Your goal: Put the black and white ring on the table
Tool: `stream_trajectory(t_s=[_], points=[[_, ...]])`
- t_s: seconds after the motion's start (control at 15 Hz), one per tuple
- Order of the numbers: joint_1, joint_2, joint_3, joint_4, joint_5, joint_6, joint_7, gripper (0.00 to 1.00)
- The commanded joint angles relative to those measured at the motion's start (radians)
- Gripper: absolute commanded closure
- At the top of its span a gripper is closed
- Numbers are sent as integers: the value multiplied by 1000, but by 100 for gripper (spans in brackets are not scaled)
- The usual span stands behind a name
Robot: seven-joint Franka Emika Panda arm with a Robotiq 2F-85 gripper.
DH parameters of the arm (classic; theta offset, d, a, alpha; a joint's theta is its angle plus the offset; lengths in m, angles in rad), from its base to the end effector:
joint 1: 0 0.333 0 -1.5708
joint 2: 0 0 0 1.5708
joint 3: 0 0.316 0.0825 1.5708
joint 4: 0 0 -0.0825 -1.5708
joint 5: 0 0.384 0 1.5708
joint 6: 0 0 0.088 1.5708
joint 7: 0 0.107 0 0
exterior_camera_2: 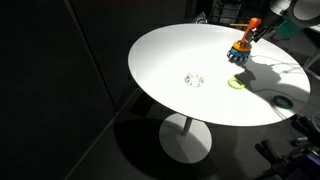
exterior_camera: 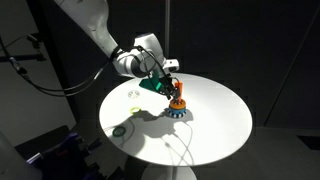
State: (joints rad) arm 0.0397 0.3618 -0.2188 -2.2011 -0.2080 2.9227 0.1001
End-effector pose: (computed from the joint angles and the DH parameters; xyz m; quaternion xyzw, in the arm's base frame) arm 0.5808 -0.0897 0.2570 0.9805 -0.0276 0.1754 0.0840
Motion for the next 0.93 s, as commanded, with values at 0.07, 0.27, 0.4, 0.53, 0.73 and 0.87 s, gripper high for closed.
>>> stream_trajectory(t_s=[0.07,0.27,0.4,0.53,0.73,0.87], points=[[61,-3,-75,-14,-59,50,68,3],[95,16,-121,-10,-80,72,96,0],[125,30,-155,-10,-87,87,115,0],[146,44,-180,-12,-87,108,126,0],[144,56,-177,-20,-57,150,114,0],[132,59,-160,-30,-51,182,111,0]])
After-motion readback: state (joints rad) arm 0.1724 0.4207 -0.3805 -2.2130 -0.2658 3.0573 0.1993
